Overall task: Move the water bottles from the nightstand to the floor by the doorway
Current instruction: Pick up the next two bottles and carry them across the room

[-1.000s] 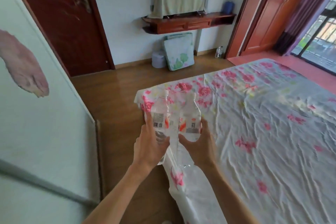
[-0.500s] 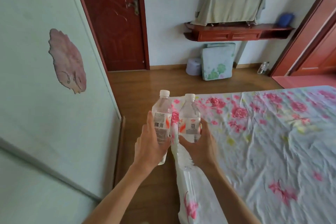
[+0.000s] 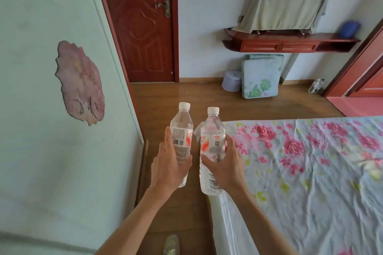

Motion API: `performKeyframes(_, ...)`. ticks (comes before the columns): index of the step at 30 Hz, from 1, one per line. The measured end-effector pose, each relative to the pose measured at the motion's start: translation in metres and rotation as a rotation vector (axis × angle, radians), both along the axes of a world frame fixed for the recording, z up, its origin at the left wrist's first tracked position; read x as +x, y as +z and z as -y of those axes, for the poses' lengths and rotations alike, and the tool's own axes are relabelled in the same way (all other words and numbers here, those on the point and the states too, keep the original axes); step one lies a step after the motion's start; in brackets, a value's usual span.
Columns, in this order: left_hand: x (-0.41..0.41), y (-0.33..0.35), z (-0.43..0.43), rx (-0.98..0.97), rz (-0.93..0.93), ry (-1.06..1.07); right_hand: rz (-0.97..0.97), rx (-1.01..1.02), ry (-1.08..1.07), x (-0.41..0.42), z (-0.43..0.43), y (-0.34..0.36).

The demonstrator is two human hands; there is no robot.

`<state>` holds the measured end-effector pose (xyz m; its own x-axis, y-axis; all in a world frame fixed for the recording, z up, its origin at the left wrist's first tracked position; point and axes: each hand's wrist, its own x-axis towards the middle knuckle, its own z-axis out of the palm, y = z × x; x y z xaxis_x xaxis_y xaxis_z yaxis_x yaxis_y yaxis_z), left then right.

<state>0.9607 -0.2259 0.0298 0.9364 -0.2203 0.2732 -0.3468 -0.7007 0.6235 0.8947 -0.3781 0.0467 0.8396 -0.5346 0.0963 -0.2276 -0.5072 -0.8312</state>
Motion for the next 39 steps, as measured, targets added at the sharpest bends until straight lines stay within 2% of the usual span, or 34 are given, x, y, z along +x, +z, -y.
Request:
performKeyframes(9,0.111,-0.003,-0.005,-0.025,-0.008,-0.018,-0.009,-0.021,-0.004,0.109,-0.006,0.007)
performKeyframes(22,0.224,-0.002,0.006,-0.038,0.006,0.002,0.005,0.004,0.001,0.216,0.008,0.003)
performKeyframes(30,0.302,-0.006,0.034,-0.05,0.012,0.056,-0.017,-0.018,0.05,0.303,0.041,-0.004)
performKeyframes(39,0.42,-0.003,0.102,-0.042,0.005,0.093,-0.017,-0.045,0.056,0.425,0.11,0.001)
